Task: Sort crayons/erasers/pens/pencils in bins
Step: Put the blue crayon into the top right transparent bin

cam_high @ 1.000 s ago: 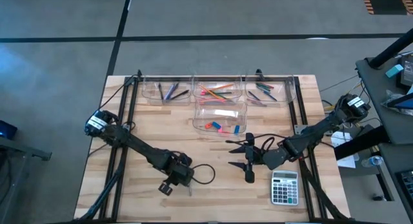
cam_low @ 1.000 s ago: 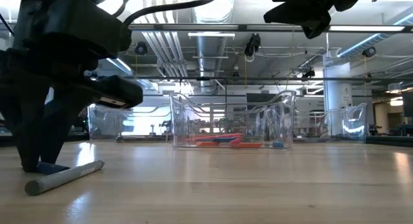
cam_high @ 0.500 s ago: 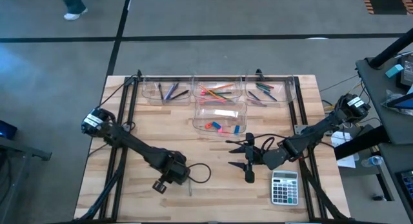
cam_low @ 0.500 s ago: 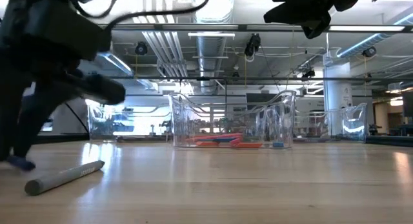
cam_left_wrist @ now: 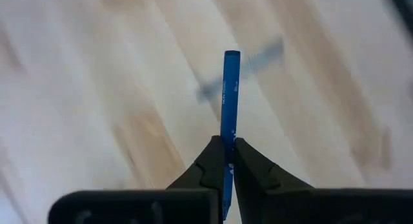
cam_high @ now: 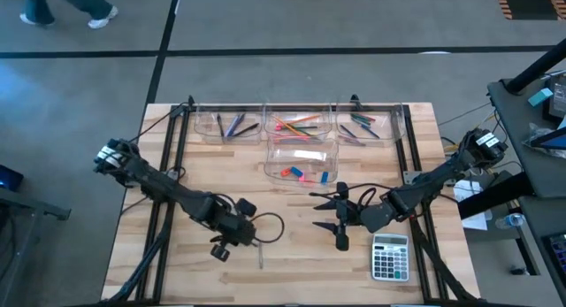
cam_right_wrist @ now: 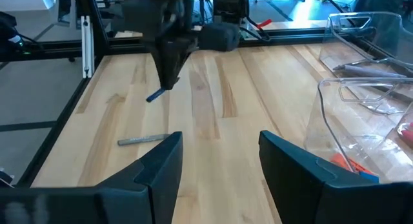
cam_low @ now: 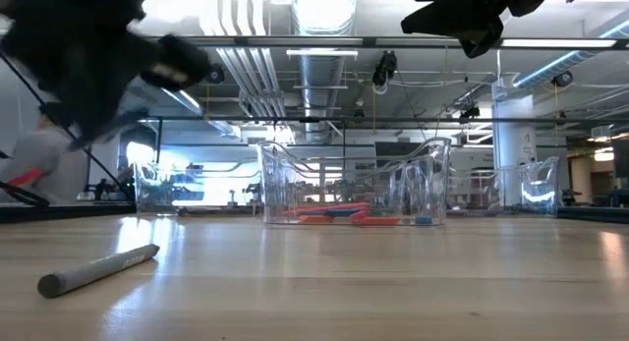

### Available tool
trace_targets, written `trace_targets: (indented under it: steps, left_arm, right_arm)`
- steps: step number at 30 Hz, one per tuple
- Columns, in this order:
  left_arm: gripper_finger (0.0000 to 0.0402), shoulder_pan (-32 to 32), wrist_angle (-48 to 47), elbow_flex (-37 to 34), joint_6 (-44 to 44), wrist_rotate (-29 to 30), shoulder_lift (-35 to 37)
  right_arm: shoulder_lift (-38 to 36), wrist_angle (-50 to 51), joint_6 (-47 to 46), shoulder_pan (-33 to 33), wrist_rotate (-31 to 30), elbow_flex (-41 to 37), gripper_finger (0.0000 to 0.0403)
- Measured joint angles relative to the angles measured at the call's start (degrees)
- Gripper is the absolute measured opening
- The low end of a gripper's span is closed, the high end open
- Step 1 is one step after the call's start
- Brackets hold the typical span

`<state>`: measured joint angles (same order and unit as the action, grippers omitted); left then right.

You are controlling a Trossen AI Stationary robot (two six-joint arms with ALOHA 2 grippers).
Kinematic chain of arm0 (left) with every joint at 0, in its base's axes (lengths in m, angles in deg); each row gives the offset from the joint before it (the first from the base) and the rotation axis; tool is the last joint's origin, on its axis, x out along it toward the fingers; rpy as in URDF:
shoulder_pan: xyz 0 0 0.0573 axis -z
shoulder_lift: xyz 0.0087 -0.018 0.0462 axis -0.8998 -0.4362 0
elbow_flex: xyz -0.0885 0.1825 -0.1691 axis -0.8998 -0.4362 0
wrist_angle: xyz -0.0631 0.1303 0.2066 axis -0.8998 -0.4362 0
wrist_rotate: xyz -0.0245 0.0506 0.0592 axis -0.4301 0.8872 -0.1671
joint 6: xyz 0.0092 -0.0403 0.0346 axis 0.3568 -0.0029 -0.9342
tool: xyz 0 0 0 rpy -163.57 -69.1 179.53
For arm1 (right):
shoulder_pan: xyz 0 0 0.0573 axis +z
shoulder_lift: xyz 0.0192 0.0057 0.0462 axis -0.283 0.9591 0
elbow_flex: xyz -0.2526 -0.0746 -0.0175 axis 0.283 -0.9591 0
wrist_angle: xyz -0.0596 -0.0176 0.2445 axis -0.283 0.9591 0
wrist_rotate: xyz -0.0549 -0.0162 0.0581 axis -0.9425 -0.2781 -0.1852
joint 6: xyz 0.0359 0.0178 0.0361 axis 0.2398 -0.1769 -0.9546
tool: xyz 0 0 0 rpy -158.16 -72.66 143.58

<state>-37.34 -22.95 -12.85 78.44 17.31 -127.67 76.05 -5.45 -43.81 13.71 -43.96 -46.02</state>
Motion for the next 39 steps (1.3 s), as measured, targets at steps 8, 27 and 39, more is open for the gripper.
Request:
trace_targets:
  steps: [8,27,39]
  left_arm:
    - [0.0,-3.1,22.4,-4.4,-1.6,0.2,5.0]
    - [0.0,-13.8,72.1,-21.2,-1.8,-2.8,6.5]
    - [0.0,-14.1,71.6,-21.3,-1.8,-2.9,6.5]
  right_arm:
    - [0.0,-0.6,1.0,0.6,0.0,0.0,0.0194]
    - [8.5,-17.8,6.6,-2.5,-5.4,-1.0,0.0194]
    - [15.0,-23.7,11.3,-5.2,2.7,5.8,0.0266]
